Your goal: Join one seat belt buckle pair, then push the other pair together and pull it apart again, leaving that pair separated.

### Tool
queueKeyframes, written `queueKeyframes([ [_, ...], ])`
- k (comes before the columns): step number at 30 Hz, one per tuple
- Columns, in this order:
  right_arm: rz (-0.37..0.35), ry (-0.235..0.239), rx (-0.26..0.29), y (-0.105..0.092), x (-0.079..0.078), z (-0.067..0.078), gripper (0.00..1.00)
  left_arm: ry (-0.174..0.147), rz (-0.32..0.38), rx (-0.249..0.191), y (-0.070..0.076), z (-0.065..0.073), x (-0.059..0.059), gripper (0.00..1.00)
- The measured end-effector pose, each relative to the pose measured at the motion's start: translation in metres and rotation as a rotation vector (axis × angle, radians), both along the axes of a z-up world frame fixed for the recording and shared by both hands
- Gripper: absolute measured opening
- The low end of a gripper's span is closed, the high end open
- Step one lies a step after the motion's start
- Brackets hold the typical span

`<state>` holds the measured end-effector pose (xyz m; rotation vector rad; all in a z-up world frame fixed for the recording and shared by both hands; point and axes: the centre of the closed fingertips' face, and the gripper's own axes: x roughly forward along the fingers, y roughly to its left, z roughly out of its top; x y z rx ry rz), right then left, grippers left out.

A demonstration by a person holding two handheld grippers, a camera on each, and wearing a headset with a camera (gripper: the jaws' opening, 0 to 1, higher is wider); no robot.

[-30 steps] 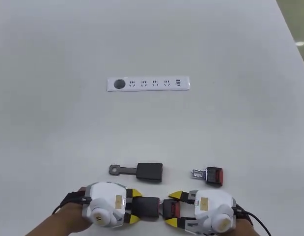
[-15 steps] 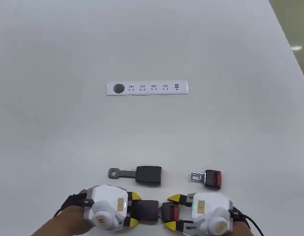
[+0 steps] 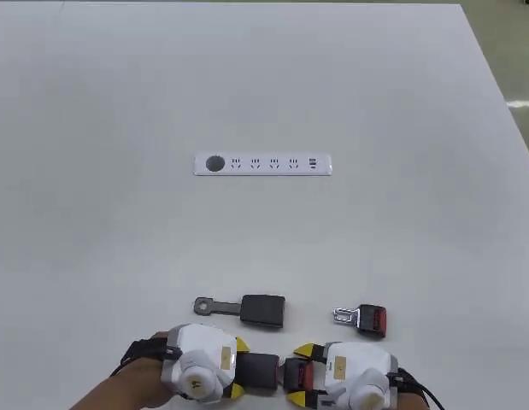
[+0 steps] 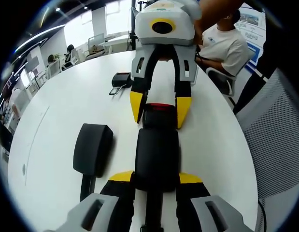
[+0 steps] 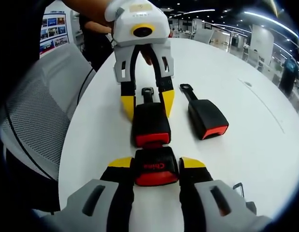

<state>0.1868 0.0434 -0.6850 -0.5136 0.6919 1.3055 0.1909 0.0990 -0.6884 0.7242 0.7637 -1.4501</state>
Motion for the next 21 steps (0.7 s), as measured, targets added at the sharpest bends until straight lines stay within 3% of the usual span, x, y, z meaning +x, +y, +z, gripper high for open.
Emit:
queueKeyframes([
  [4,-0.011,-0.029,-0.030,-0.001,0.002,-0.002,0.38,0.026,-0.006,0.006,0.000,-0.001,-0.007,0.42],
  [5,-0.009,-0.022,-0.027,0.000,0.001,-0.001,0.45,0.056,0.006,-0.002,-0.001,-0.001,-0.012,0.46],
  [7,-0.048,0.011,0.004,0.002,0.000,0.003,0.57,0.054,0.010,0.004,0.000,-0.002,-0.012,0.53],
  [11,-0.097,0.010,0.036,0.000,0.005,0.012,0.64,0.068,0.057,-0.028,0.000,0.009,-0.013,0.60],
  [16,-0.123,-0.005,0.045,-0.005,0.007,0.022,0.64,0.059,0.089,-0.067,-0.002,0.027,-0.010,0.71],
  [21,-0.173,-0.018,0.071,-0.012,0.012,0.041,0.63,0.023,0.125,-0.091,0.000,0.045,0.001,0.76],
])
